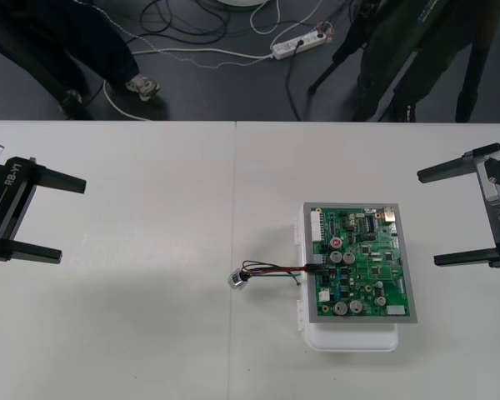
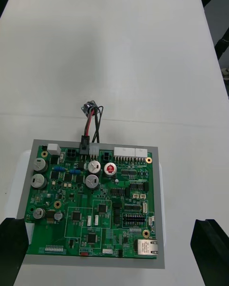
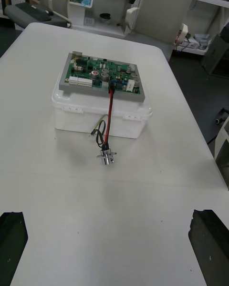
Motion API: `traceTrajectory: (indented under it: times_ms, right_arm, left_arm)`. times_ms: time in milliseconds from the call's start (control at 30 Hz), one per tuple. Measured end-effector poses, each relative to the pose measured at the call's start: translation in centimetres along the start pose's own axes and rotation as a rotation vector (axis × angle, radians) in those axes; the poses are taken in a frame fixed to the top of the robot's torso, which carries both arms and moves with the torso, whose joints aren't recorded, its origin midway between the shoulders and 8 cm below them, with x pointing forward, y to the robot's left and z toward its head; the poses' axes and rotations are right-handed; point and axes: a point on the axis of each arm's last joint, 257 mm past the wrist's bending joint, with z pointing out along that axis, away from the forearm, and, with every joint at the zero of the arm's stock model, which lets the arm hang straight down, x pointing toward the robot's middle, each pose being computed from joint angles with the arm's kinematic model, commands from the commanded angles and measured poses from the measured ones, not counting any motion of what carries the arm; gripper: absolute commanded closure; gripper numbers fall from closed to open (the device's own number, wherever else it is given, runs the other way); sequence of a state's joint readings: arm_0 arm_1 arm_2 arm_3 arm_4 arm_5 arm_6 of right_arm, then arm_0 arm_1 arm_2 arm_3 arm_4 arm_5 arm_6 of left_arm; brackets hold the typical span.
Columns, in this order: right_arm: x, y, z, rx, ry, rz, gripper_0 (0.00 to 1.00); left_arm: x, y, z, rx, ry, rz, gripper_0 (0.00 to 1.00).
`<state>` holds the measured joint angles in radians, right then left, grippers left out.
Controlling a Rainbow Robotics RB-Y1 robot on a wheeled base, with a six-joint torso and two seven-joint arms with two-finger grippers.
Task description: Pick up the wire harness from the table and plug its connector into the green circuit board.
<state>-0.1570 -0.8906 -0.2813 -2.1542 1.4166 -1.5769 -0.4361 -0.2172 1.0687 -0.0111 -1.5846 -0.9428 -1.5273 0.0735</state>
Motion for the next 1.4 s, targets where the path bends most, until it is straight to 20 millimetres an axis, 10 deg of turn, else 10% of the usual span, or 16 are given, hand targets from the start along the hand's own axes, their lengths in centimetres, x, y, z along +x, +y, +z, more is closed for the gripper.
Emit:
traceTrajectory:
  times_ms: [1400]
  right_arm:
    - [2.5,0.7,2.1,0.003,0.092,0.046,0.00]
  left_arm:
    - [0.0,0.0,0.0,0.000,0.001,0.001,0.00]
